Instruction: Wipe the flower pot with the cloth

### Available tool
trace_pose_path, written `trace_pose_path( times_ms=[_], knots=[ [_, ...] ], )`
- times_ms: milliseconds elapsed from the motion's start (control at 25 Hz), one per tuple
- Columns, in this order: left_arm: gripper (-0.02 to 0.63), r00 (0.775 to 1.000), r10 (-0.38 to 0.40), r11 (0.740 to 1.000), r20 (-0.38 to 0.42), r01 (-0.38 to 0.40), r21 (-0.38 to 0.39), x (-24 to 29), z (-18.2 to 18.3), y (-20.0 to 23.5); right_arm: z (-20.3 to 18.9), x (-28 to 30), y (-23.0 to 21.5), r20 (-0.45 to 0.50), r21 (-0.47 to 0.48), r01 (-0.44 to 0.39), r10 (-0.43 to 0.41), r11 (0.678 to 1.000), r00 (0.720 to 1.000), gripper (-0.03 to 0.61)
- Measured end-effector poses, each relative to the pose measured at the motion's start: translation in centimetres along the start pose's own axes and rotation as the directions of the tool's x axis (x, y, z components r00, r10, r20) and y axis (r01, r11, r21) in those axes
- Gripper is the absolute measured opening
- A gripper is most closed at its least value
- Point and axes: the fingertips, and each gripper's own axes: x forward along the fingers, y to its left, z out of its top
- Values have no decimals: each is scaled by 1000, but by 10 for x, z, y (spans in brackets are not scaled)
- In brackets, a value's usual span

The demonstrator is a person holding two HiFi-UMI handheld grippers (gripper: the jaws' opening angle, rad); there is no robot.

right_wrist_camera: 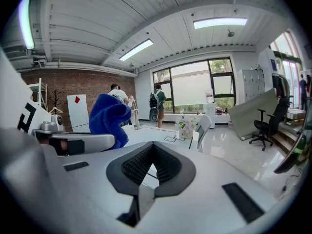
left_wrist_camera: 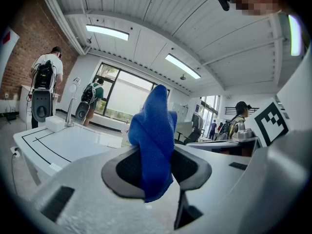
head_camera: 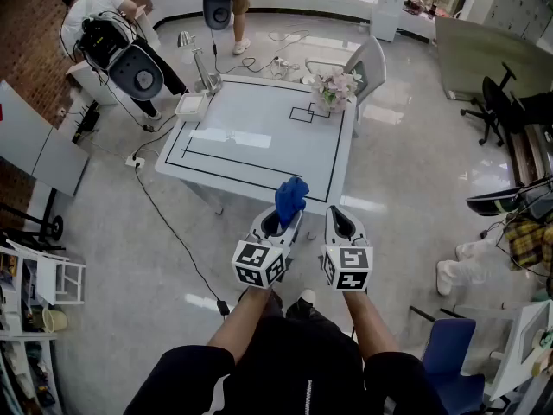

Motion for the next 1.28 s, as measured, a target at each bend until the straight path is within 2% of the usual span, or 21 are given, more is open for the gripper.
trace_pose_path(
  times_ms=[360,640,920,1280],
  knots=[
    [141,1000,17,1000,0,-17,14,12,0,-4,1,-3,-19,34,34,-38,37,999,999,8],
    [141,1000,10,1000,-13,-10,1,46,0,16,1,19,-40,26,69,-38,37,997,999,8],
    [140,1000,-14,1000,-28,13,-10,122,4,67,8,92,-71,-16,66,-10,11,998,1000,8],
    [140,992,-75,997,-105,74,-11,252,18,166,41,238,-116,-98,72,64,-57,995,994,8]
  ],
)
